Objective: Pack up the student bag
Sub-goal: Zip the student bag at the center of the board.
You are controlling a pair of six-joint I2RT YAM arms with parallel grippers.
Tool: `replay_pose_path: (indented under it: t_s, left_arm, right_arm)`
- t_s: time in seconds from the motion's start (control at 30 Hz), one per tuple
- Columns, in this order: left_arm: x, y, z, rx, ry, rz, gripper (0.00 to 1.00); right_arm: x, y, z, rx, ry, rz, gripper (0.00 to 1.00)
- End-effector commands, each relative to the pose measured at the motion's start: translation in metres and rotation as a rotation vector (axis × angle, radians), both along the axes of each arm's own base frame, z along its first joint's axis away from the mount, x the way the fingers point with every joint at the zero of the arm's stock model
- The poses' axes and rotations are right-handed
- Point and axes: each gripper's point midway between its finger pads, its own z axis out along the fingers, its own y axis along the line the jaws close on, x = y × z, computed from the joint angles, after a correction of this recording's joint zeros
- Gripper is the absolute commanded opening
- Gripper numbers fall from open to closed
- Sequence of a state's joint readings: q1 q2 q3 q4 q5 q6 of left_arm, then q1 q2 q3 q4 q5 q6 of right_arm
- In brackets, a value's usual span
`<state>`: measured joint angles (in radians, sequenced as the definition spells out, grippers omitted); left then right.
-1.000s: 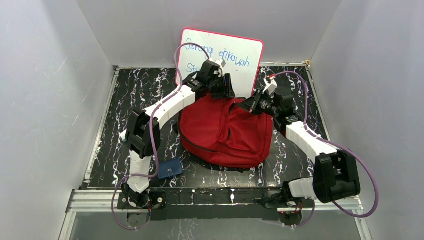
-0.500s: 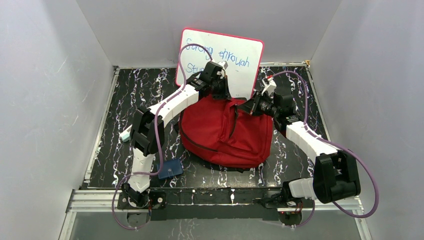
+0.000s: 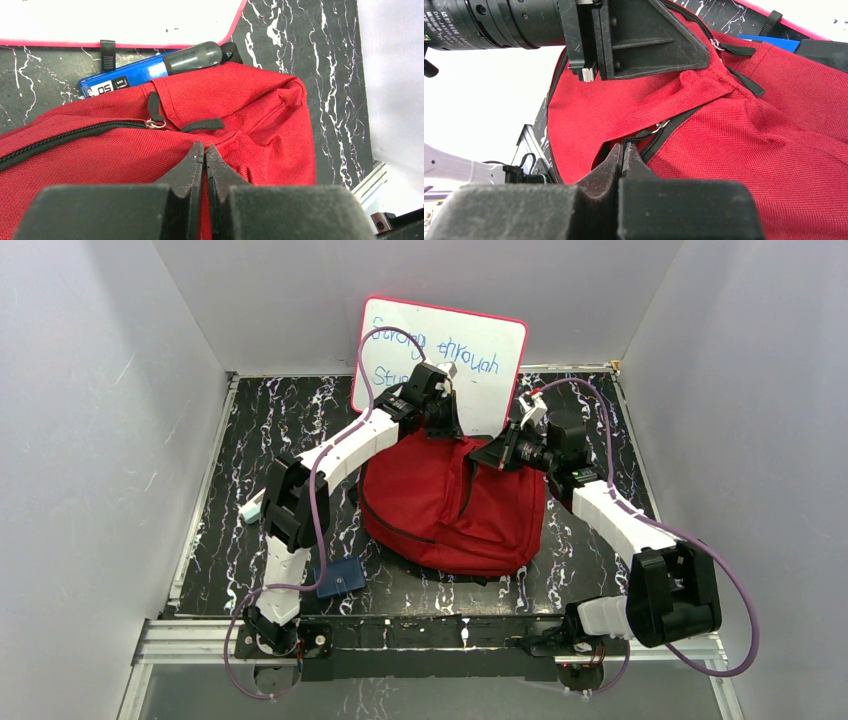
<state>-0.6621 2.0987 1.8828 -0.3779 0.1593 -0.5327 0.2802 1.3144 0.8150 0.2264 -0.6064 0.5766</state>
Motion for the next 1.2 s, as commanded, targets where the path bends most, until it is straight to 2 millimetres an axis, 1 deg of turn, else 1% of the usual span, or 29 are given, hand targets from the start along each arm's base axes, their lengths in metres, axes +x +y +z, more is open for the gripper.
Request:
replay_pose_path:
  t_s: [0.0, 0.1, 0.27, 0.6, 0.83, 1.17]
  left_arm:
    - [0.004, -0.005, 0.018, -0.012, -0.043, 0.008, 0.0]
    - [0.004, -0.005, 0.016, -0.008, -0.041, 0.01, 0.0]
    - [0.005, -0.004, 0.016, -0.005, -0.043, 0.016, 0.0]
    - [0.007, -0.002, 0.015, 0.0, -0.046, 0.024, 0.0]
    - [0.007, -0.002, 0.011, 0.006, -0.042, 0.025, 0.0]
    - [0.008, 0.001, 0.01, 0.014, -0.047, 0.031, 0.0]
  right_arm:
    - [-0.016, 0.013, 0.052, 0.071, -0.091, 0.095, 0.0]
    - [-0.021, 0.011, 0.055, 0.068, -0.093, 0.099, 0.0]
    - [-0.03, 0.009, 0.054, 0.052, -0.087, 0.113, 0.0]
    - [-0.049, 0.006, 0.046, 0.017, -0.067, 0.154, 0.0]
    - [-0.068, 0.01, 0.043, 0.009, -0.059, 0.208, 0.0]
    - [-0.107, 0.027, 0.01, -0.072, 0.028, 0.276, 0.0]
